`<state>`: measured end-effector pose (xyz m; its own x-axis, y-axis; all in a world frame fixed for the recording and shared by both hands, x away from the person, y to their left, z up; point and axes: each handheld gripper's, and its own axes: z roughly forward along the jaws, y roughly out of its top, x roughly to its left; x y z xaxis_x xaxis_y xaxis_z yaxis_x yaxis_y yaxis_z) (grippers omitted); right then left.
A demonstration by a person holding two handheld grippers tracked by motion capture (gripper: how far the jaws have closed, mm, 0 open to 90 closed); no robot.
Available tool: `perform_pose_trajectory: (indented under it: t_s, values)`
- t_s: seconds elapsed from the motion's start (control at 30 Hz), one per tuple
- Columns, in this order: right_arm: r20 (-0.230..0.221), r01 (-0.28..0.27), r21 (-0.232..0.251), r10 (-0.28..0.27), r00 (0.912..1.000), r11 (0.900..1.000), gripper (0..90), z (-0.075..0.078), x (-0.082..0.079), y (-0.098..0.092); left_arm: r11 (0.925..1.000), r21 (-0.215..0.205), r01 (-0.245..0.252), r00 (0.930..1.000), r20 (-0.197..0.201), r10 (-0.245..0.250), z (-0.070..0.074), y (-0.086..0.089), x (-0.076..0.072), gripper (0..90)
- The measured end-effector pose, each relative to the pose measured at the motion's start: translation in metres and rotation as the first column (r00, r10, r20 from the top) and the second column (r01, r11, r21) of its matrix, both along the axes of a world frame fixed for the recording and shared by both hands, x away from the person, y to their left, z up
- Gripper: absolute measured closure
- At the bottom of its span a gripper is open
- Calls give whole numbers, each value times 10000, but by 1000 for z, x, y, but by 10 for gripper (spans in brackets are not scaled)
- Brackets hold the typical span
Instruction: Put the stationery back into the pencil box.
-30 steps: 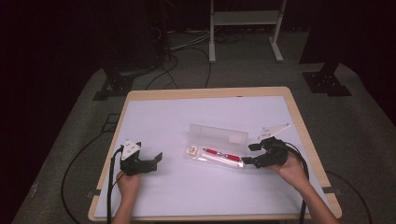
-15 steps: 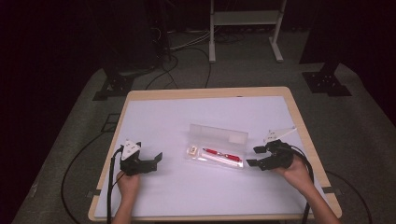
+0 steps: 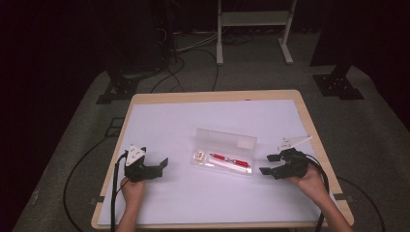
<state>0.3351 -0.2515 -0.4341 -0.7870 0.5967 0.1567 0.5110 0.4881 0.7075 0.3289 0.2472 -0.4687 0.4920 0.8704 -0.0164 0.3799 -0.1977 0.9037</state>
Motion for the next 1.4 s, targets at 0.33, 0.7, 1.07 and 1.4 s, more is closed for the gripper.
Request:
perform_pose_trajectory:
  t_s: [0.33,0.7,1.07,1.4]
  values:
    - [-218,234,-6,-234,9995,9997,342,-7,-5,-9,10000,-13,-5,10000,8,5,0,0,0,0]
    - [-378,561,61,-558,9977,9984,341,-16,-10,-21,10000,7,-11,10000,-3,11,0,0,0,0]
    - [-546,910,49,-906,9944,9958,341,-26,-18,-36,10000,6,-28,10000,13,28,0,0,0,0]
    - [-683,1182,102,-1172,9908,9929,341,-36,-28,-49,10000,34,-48,10000,38,48,0,0,-1,0]
